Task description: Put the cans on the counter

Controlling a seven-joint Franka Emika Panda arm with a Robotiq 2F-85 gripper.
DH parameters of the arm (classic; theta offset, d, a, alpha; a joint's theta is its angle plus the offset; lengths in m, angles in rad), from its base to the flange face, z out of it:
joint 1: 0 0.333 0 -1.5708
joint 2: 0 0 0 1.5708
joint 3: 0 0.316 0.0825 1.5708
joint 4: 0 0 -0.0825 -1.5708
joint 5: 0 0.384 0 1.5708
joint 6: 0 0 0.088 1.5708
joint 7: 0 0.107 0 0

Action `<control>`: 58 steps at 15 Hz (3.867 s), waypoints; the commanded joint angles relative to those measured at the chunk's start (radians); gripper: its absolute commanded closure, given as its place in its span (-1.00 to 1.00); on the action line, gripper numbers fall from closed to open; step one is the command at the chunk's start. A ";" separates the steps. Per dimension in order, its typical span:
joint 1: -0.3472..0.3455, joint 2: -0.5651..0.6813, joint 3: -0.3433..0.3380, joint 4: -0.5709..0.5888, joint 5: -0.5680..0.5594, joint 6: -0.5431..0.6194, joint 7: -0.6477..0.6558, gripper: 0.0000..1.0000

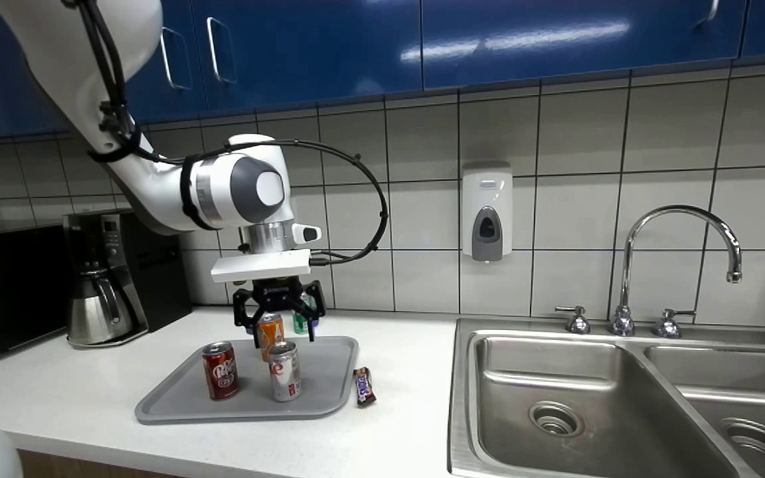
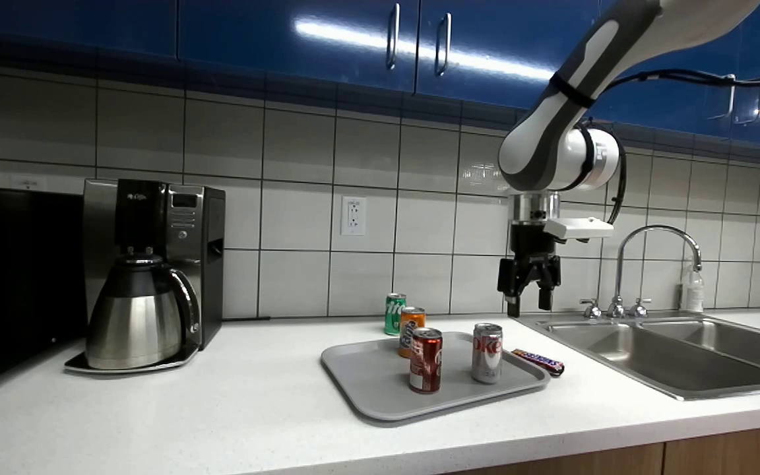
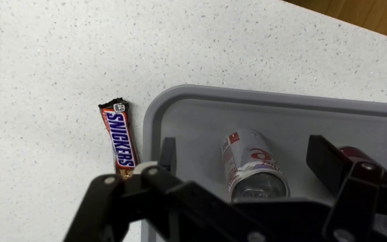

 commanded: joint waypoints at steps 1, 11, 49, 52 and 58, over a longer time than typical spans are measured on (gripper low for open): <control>-0.013 0.000 0.014 0.002 0.001 -0.002 -0.001 -1.00; -0.011 0.021 0.023 -0.044 -0.032 0.137 0.021 -1.00; 0.003 0.278 0.074 0.114 -0.016 0.249 0.088 0.17; -0.001 0.269 0.072 0.112 -0.014 0.241 0.086 0.23; -0.009 0.207 0.031 0.110 -0.057 0.154 0.133 0.23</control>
